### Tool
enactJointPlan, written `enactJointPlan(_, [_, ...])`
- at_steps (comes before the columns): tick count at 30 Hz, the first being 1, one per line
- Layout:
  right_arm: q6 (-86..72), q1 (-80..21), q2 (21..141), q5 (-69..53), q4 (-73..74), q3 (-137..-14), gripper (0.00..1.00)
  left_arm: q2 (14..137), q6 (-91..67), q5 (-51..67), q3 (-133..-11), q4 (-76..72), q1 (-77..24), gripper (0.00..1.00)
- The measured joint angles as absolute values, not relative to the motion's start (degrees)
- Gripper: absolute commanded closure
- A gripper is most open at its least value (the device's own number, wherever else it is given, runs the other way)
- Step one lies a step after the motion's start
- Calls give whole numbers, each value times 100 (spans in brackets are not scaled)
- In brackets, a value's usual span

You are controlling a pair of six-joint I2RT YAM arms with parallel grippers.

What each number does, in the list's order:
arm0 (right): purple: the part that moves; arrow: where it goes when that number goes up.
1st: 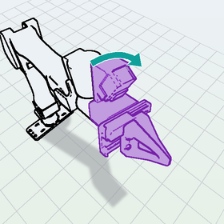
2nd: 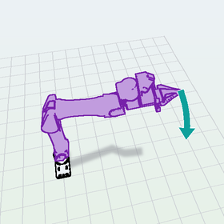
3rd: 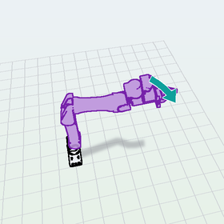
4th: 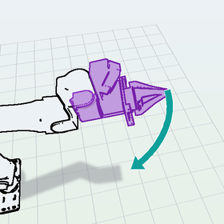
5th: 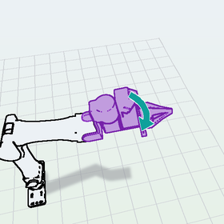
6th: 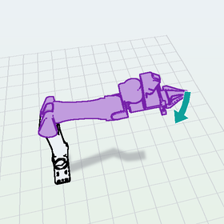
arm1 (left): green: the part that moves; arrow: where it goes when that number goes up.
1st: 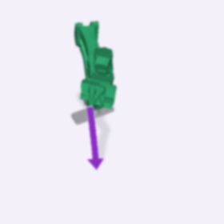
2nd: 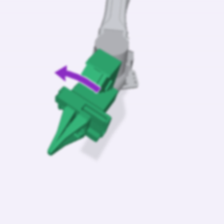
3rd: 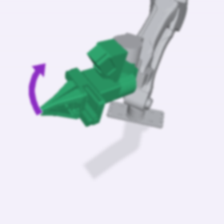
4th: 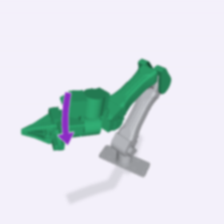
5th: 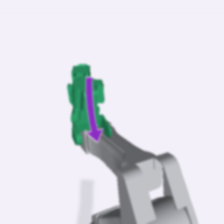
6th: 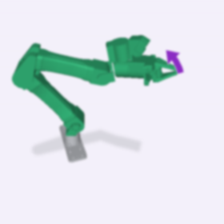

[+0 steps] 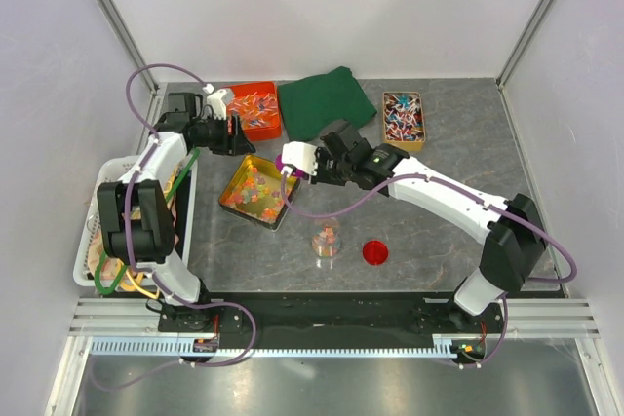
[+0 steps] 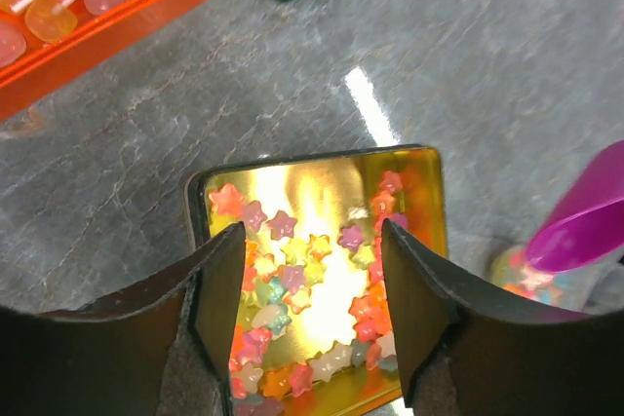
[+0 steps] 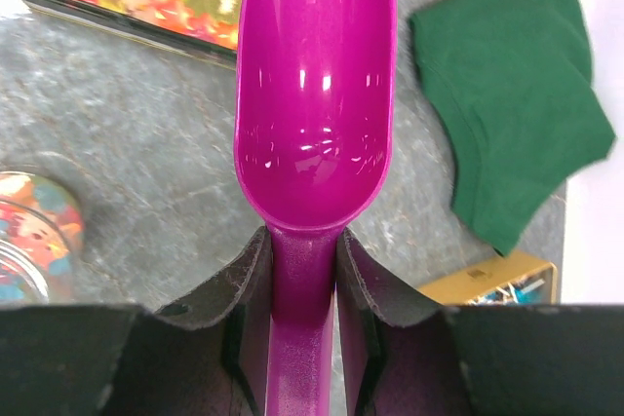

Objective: Pack the candies
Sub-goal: Adjust the spatula, then pick up the storage box at the center of the board.

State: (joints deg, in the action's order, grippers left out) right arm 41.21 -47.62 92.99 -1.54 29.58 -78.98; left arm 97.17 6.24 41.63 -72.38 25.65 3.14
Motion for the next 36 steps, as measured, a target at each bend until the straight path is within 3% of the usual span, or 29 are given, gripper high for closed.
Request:
enactJointPlan(11, [4147,-4563,8936,5,2958,-7898,100,9789,1146,2716,-7223,2877,47,42])
enactJointPlan(36, [4180,-4563,8930,5,2963,-7896,100,10390,1533,1334,-6816,2414,-303,57])
